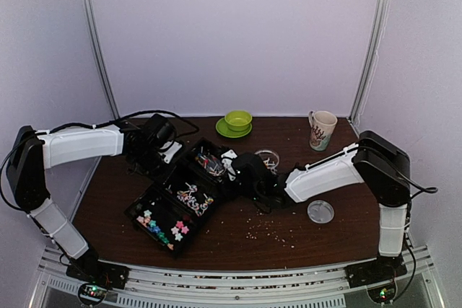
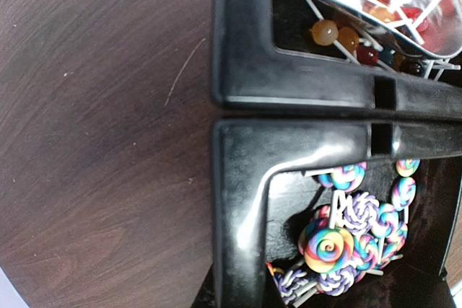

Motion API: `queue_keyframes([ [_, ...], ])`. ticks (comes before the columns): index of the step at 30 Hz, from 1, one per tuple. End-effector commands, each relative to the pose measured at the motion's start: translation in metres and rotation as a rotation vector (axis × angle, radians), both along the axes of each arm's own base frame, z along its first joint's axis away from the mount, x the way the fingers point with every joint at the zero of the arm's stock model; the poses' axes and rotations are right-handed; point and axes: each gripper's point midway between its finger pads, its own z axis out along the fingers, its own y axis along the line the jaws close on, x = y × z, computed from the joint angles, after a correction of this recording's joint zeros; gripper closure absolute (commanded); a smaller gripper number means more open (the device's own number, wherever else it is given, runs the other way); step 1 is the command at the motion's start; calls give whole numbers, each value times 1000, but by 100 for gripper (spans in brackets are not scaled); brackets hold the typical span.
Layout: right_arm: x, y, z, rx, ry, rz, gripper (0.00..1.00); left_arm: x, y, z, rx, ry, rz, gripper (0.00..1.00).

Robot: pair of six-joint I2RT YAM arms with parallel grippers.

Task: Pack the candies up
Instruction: Scoop the fake candies from the storage box, then place the fake candies in the packing bottle.

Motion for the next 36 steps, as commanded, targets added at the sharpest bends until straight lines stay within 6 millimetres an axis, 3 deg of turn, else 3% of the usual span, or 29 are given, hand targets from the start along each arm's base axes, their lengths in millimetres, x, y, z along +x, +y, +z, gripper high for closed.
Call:
queue_keyframes([
  [1,0,-9,18,42,-42,-7,100,22,-30,51,-199,-139,-28,100],
  [14,-5,-16,29,63,-77,9,100,26,-25,48,-208,-120,-4,100],
  [36,-12,-42,78,120,-179,-22,100,31,-19,46,-213,-111,21,100],
])
